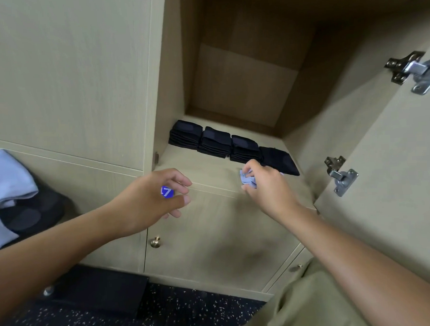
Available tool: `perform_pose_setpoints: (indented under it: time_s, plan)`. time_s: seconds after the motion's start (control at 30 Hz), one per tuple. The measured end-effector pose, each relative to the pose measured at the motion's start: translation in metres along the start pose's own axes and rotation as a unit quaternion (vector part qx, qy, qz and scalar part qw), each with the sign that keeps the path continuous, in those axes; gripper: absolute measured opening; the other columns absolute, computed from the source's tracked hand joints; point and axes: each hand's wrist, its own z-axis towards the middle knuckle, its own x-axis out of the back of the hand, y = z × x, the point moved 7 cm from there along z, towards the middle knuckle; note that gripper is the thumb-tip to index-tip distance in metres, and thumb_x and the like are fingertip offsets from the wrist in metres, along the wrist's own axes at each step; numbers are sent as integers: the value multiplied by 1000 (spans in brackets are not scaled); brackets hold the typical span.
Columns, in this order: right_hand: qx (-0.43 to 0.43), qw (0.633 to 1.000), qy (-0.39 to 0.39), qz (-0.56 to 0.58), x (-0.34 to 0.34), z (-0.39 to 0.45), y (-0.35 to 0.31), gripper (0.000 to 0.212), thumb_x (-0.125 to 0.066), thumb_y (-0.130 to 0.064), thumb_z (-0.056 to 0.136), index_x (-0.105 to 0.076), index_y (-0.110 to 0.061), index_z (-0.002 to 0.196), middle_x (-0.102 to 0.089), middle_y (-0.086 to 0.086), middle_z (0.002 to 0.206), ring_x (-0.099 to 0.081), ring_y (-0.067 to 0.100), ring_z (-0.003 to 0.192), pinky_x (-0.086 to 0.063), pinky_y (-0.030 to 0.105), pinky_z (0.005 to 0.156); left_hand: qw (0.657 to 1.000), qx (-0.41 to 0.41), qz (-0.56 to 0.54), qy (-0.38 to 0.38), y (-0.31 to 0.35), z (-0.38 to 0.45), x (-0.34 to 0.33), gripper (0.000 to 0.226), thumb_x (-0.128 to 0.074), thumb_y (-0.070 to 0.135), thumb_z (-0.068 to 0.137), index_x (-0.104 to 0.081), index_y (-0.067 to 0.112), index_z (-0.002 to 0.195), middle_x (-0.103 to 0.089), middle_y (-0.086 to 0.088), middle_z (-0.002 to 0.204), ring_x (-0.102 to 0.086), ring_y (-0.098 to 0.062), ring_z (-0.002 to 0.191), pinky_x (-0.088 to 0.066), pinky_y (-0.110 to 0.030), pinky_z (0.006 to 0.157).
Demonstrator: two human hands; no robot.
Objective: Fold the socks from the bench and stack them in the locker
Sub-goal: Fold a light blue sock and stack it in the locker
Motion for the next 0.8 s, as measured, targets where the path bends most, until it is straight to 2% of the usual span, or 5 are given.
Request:
perform_pose_setpoints:
  time_s: [0.13,0.23,0.33,0.53,0.8]
  plan:
    - [-66,995,-69,8,-1,-17,2,63,-70,-49,90,-45,-14,137,-54,2,134,-42,24,129,-39,35,95,1000,-7,2,2,3,-5,3,17,-73,27,92,-68,31,107,-71,11,110,-78,-16,76,-62,-44,83]
    - [-109,973,-190,-79,-21,-34,8,92,-46,-70,94,-7,-19,160,-6,3,169,-7,32,153,-17,41,121,1000,-7,1,5,2,-6,6,16,-74,27,92,-69,30,107,-73,13,103,-78,-16,76,-61,-42,80]
    - [-142,948,-261,-112,-36,-41,20,93,-31,-77,94,21,-33,158,22,0,168,17,41,153,2,49,124,1000,-7,6,0,3,-7,8,16,-73,28,92,-70,28,107,-73,19,99,-78,-15,76,-61,-37,76]
    - [-181,942,-269,-81,-31,-36,49,85,-24,-79,93,22,-44,155,23,3,168,23,41,152,8,51,124,1000,-9,17,-4,5,-7,7,15,-72,29,93,-70,28,108,-72,24,96,-77,-14,77,-61,-39,79]
    - [-156,953,-252,-60,-25,-34,61,77,-30,-78,93,10,-54,155,17,2,169,22,40,152,6,49,123,1000,-11,15,5,3,-11,12,12,-73,26,92,-72,27,103,-75,14,97,-78,-17,76,-59,-40,76]
